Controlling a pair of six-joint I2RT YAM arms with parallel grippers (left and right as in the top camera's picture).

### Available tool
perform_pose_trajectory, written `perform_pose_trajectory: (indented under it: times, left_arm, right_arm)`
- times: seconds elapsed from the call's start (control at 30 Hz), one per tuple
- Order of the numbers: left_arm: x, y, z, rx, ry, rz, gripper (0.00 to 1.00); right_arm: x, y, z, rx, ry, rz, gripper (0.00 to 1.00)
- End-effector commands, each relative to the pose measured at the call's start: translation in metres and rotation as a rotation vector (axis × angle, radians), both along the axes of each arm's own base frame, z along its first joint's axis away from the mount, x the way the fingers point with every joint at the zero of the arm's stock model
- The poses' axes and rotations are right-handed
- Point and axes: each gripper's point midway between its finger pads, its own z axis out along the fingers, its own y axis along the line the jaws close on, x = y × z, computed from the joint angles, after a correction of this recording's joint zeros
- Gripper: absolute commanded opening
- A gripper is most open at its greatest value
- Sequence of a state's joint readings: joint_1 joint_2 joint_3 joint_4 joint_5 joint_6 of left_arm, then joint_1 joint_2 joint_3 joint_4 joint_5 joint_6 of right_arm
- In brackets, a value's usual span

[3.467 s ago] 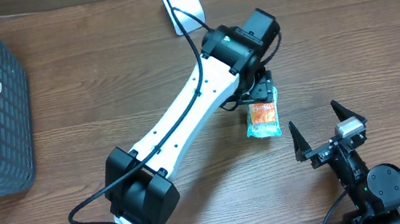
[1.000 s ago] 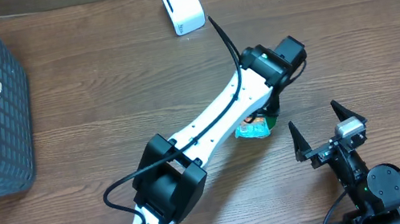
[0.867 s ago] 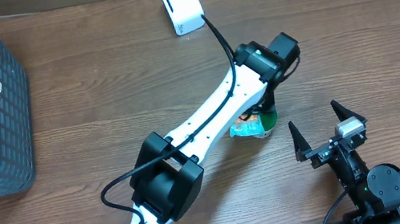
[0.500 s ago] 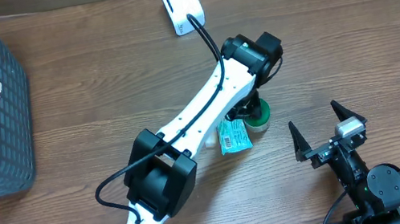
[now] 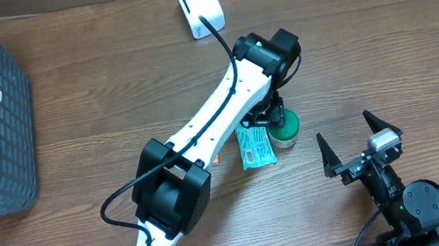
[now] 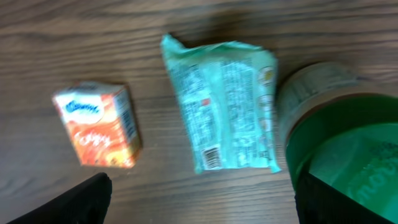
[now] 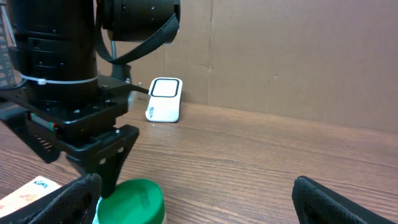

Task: Scan the item barcode

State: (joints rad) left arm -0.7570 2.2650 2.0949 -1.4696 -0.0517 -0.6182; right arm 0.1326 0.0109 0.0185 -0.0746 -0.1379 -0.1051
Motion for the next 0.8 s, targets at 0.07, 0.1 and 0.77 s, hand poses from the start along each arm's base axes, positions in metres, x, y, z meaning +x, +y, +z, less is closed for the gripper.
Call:
perform_pose_trajectory:
  times: [0.07, 0.1, 0.77]
  left_arm:
    - [-0.005, -0.015, 0.001, -0.063, 0.017, -0.079, 0.86]
    - [-0.004, -0.016, 0.001, -0.068, 0.015, -0.079, 0.86]
    - [0.026, 0.025, 0.116, -0.267, -0.212, -0.011, 1.0]
  right_arm:
    - [0.001, -0.002, -0.002, -0.004, -0.003, -0.011, 1.0]
    - [0.001, -0.002, -0.002, -0.004, -0.003, -0.011, 1.0]
    - [0.001, -0.002, -0.002, -0.004, -0.003, -0.011, 1.0]
